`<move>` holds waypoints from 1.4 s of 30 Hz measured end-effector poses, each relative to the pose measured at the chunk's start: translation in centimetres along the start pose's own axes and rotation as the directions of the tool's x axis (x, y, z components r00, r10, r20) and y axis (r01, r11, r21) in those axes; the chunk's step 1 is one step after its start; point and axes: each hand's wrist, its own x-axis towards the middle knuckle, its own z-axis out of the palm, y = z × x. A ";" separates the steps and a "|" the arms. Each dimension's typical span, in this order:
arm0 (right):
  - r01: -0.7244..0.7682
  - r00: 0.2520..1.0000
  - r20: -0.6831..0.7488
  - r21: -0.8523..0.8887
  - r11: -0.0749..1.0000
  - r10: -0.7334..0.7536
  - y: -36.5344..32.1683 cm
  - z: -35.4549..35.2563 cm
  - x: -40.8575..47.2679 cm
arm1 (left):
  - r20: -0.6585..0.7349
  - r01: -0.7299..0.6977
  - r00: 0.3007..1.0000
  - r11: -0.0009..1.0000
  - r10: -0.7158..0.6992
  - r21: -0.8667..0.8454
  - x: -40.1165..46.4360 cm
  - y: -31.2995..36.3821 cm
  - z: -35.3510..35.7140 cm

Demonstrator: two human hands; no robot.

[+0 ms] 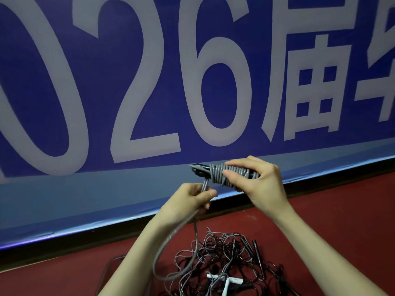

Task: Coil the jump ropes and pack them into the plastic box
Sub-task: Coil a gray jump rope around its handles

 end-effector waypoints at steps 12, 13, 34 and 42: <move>-0.004 0.998 -0.056 0.114 0.994 0.010 -0.1 0.4 -0.4 | 0.150 -0.257 0.966 0.695 0.212 0.672 -1.4 1.4 -1.4; 0.010 0.998 -0.060 0.100 0.995 -0.004 -0.2 0.3 -0.4 | 0.155 -0.266 0.963 0.687 0.221 0.676 -1.4 1.5 -1.5; -0.086 0.892 0.423 -0.187 0.979 0.160 0.7 -1.4 0.1 | -0.081 -0.250 0.953 0.907 0.293 0.338 -1.3 0.5 -4.0; -0.293 0.773 0.606 0.079 0.953 0.188 -0.6 -1.5 0.3 | -0.187 -0.211 0.944 0.933 0.272 0.293 -0.1 -0.6 -3.1</move>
